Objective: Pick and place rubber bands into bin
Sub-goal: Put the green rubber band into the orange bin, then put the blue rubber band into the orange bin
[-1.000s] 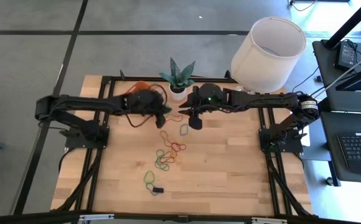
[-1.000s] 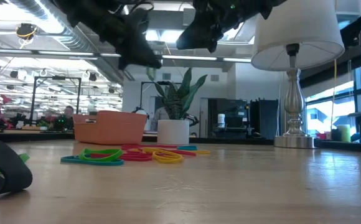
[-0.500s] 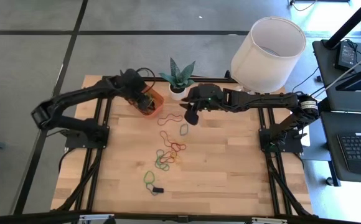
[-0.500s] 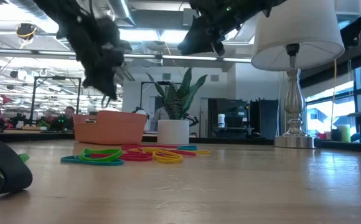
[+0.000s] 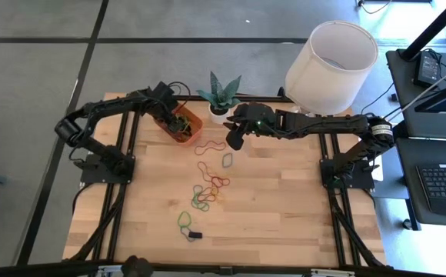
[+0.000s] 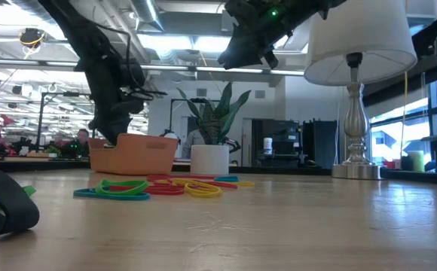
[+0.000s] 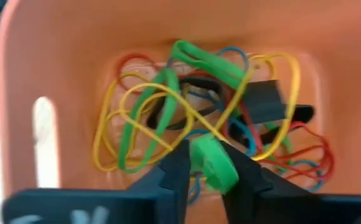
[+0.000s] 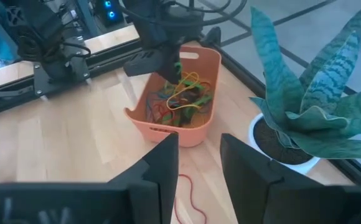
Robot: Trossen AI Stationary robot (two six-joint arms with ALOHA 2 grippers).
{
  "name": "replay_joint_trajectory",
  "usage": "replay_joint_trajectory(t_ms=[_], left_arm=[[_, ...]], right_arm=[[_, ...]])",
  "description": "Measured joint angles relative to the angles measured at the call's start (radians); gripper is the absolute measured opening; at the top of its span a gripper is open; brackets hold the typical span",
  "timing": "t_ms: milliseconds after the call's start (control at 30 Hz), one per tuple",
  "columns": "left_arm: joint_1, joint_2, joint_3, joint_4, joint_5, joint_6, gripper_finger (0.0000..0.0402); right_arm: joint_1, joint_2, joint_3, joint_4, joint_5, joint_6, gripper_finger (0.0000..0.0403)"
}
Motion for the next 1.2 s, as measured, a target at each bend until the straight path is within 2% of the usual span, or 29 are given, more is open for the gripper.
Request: replay_joint_trajectory(t_ms=[133,267,600,733,833,1033,1200], left_arm=[[0.014,0.005,0.0,-0.001,-0.001,0.005,0.0116],[0.017,-0.005,0.01,-0.009,-0.001,0.008,0.0143],[-0.002,-0.013,0.149,-0.164,-0.044,-0.04,0.0148],[-0.05,-0.027,0.19,-0.24,-0.108,-0.084,0.0135],[-0.094,-0.068,0.191,-0.266,-0.119,-0.124,0.0111],[-0.177,-0.192,0.191,-0.265,-0.011,-0.179,0.0019],[-0.265,-0.294,0.19,-0.265,-0.02,-0.251,0.0002]], right_arm=[[0.0,0.0,0.0,0.0,0.0,0.0,0.0122],[0.0,0.0,0.0,-0.001,0.0,0.0,0.0122],[0.0,0.0,0.0,-0.027,-0.001,-0.013,0.0122],[0.0,0.001,0.0,-0.069,-0.003,-0.035,0.0122],[0.0,0.001,0.0,-0.106,-0.003,-0.04,0.0122],[0.0,0.004,0.0,-0.188,-0.003,-0.108,0.0122],[0.0,0.048,0.0,-0.203,-0.011,-0.161,0.0122]])
